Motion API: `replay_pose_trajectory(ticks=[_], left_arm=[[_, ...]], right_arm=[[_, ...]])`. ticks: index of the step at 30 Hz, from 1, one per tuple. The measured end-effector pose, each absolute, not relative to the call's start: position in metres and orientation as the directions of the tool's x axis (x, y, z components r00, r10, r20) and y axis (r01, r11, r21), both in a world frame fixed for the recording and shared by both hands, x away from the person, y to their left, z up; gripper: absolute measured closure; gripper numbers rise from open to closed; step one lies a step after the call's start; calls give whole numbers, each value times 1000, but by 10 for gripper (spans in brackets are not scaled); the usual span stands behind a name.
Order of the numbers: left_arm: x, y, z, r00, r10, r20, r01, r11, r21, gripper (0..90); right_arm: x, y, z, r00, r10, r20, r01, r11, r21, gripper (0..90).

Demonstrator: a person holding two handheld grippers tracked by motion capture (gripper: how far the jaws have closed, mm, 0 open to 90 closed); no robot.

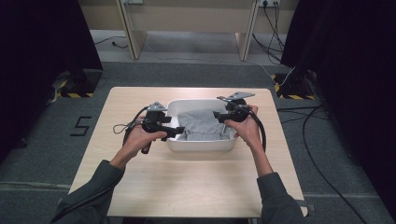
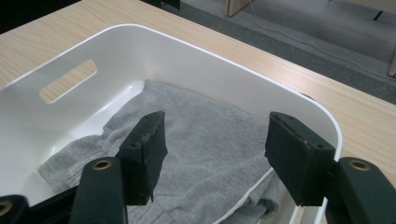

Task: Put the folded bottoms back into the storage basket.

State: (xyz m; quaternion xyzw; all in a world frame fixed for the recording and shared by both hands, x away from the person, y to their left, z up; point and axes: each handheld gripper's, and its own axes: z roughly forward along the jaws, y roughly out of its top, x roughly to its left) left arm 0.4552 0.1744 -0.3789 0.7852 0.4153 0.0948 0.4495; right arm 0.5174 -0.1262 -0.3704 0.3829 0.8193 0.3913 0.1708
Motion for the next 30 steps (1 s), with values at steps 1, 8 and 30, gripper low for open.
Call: replay_pose_trajectory(ticks=[1,8,30], left_arm=[[455,175,-379,636,738,-224,567,-250,785,203],[451,178,-379,637,739,-219,565,-253,785,163],[432,175,-371,671,714,-199,529,-273,803,163]], right_arm=[[515,-126,-370,-648,761,22,497,401,769,381],[506,-125,-368,-669,743,6,468,416,780,368],[476,-124,-363,-703,711,14,429,408,806,349]])
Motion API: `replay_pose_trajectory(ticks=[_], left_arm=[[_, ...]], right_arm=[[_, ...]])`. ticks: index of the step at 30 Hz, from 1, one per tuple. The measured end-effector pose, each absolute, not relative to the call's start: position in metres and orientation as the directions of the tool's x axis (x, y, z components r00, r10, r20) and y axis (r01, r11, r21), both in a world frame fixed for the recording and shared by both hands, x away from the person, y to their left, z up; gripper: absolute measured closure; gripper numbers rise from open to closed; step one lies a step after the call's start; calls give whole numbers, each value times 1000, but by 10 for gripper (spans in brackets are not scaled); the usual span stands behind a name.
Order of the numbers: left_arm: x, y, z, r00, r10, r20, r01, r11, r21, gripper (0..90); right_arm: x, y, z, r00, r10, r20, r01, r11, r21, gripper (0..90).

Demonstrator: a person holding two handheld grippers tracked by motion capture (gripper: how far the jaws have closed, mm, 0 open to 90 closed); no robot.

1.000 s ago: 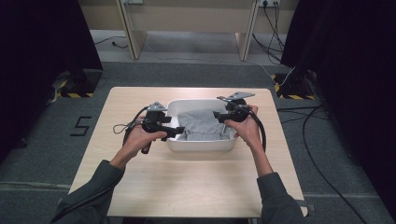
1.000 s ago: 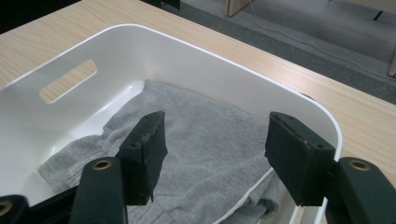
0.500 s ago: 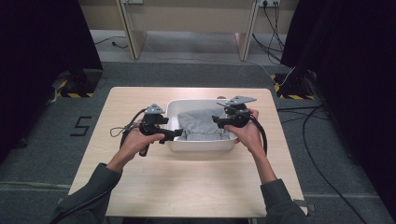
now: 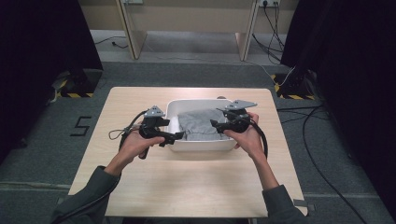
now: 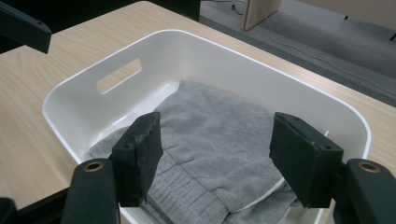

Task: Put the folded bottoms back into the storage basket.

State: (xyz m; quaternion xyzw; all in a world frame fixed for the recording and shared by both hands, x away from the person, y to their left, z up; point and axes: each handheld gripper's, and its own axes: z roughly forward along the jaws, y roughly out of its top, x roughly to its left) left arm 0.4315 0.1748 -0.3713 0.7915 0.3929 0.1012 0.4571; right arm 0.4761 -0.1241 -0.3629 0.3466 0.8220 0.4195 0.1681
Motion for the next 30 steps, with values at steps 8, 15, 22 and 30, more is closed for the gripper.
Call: replay_pose_trajectory(ticks=[8,15,22,30], left_arm=[[428,179,-371,669,716,-198,528,-270,806,163],[419,185,-369,673,714,-192,517,-269,812,163],[410,191,-368,672,716,-188,515,-269,814,163],[399,201,-369,663,729,-170,517,-282,808,163]], right_arm=[[469,-125,-362,-706,708,10,420,408,811,350],[459,-130,-360,-712,702,5,407,407,817,347],[447,-139,-362,-706,708,18,410,389,825,341],[440,-149,-366,-699,715,22,406,372,835,338]])
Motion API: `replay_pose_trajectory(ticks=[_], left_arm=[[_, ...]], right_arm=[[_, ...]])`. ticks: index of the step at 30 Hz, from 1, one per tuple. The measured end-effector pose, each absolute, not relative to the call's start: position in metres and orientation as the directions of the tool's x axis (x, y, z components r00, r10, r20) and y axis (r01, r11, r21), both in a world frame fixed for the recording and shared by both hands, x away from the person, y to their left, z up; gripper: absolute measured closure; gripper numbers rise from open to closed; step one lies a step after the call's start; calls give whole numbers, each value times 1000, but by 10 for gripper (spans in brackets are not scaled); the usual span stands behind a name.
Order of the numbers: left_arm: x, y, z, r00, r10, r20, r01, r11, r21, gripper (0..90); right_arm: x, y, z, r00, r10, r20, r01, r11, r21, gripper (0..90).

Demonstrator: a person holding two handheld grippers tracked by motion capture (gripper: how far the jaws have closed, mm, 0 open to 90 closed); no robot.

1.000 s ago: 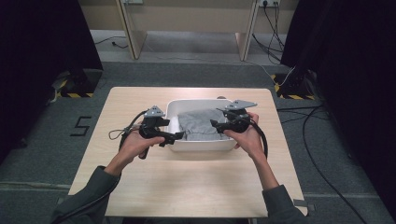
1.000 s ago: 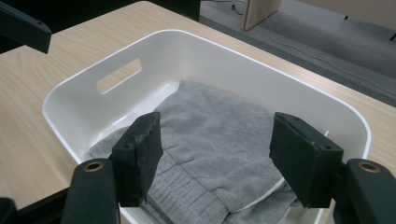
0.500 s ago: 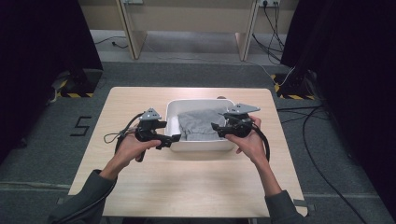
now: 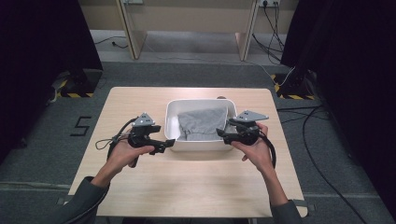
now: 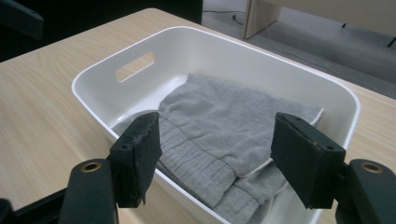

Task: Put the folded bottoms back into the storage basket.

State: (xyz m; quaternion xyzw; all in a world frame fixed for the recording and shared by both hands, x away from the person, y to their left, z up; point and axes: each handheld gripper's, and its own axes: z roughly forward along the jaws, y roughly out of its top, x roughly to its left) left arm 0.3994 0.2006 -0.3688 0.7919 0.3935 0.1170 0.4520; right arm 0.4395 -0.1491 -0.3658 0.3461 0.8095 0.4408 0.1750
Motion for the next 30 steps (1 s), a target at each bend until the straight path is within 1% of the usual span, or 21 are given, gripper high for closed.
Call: replay_pose_trajectory(ticks=[5,14,22,30], left_arm=[[392,207,-369,659,732,-169,517,-278,810,163],[382,220,-374,638,748,-184,510,-232,828,163],[374,226,-388,627,760,-169,518,-245,819,162],[362,228,-400,626,759,-178,527,-243,815,163]], right_arm=[[434,-156,-368,-694,720,8,397,374,838,336],[424,-170,-372,-683,731,3,403,374,835,333],[415,-178,-381,-682,731,12,406,365,838,321],[405,-186,-385,-681,732,16,412,365,835,311]])
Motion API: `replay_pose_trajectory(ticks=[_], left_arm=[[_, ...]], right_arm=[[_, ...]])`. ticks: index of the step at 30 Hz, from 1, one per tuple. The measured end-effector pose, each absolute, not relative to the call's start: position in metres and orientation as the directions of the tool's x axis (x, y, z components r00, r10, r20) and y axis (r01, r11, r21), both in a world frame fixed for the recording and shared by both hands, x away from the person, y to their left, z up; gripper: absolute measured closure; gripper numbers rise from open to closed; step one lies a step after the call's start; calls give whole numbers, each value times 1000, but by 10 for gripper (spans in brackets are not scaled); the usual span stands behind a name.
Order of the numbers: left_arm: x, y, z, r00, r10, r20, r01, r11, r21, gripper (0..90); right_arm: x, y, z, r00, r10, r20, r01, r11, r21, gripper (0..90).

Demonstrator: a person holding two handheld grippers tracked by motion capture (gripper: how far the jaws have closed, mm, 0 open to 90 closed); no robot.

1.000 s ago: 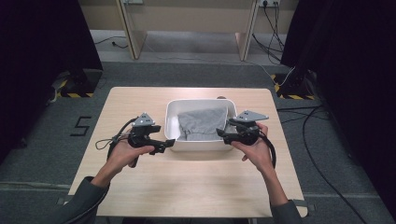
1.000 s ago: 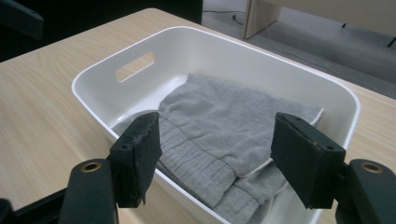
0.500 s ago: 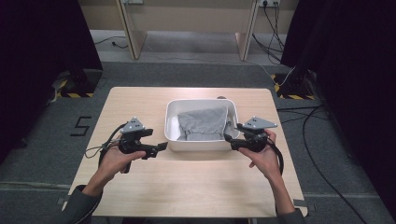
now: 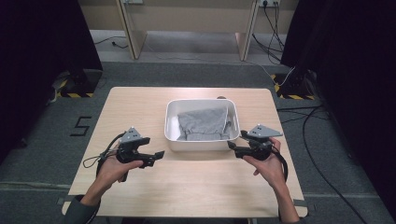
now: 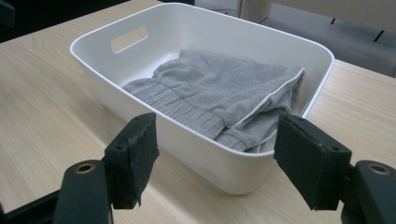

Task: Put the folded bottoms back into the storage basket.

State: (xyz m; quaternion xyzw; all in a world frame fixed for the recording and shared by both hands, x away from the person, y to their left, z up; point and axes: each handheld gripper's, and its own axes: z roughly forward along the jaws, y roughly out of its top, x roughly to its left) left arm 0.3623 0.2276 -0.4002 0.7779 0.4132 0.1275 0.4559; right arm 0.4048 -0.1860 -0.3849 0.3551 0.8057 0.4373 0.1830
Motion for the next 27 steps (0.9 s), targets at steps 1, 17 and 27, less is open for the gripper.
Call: replay_pose_trajectory(ticks=[1,17,27], left_arm=[[361,228,-401,626,760,-178,527,-243,815,162],[349,237,-432,603,769,-212,554,-212,805,162],[341,240,-450,609,768,-200,563,-241,791,162]], right_arm=[[404,-187,-386,-680,733,19,410,360,838,311],[383,-189,-403,-666,746,1,417,372,829,303],[368,-184,-416,-666,745,-37,395,394,830,294]])
